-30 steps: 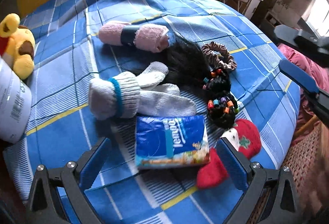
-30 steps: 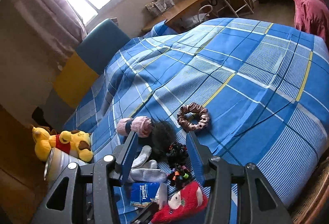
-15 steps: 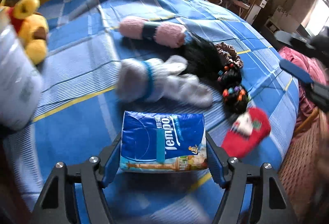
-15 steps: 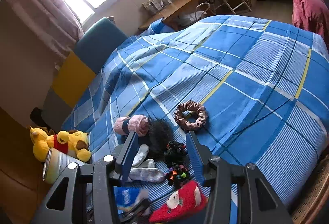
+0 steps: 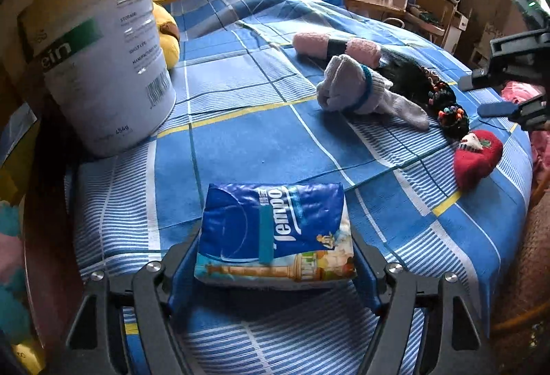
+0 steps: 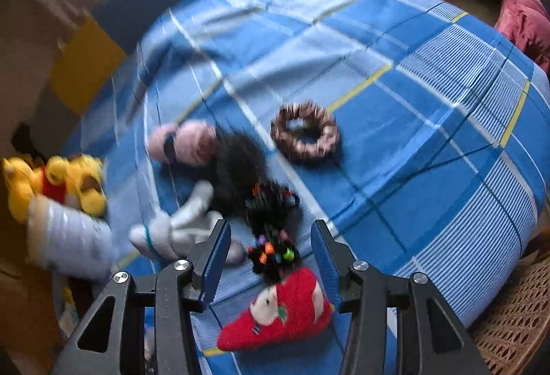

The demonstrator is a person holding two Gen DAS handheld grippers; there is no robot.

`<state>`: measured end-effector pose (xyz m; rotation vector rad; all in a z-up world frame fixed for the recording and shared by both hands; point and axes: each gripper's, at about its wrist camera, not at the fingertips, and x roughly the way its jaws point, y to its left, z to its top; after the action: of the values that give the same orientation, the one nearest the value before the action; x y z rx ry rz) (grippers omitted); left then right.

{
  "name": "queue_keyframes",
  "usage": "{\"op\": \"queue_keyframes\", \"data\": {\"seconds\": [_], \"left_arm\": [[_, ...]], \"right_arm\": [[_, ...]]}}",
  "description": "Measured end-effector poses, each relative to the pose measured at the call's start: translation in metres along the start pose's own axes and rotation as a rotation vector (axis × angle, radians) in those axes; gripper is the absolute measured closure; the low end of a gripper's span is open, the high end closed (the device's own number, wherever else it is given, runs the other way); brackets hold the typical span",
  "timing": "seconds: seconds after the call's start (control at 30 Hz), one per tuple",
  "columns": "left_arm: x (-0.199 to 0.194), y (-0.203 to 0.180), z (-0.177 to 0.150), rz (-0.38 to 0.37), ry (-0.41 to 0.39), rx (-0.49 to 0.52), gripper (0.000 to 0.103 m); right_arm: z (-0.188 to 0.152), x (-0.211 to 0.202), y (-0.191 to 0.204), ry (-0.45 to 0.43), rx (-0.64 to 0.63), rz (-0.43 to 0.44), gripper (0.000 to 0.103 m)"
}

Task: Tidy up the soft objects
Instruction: 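Grasp the blue Tempo tissue pack with the left gripper while the right reaches the red slipper, then close the right gripper on the red fuzzy slipper while the left holds the tissue pack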

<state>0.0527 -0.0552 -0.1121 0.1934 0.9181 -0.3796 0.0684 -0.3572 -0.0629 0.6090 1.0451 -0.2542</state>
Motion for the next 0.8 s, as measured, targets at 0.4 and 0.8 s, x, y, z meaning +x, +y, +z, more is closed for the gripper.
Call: {"op": "queue_keyframes", "data": {"seconds": [0.4,0.8], "left_arm": [[-0.003,0.001,-0.010,-0.007,-0.072,0.020,0.026],[-0.005,0.003,-0.011,-0.022,-0.095,0.007,0.026]], "right_arm": [[-0.027,0.015,-0.010,0.148,0.107,-0.149,0.054],[-0.069,0.025,0.062,0.210,-0.270,-0.007,0.075]]}}
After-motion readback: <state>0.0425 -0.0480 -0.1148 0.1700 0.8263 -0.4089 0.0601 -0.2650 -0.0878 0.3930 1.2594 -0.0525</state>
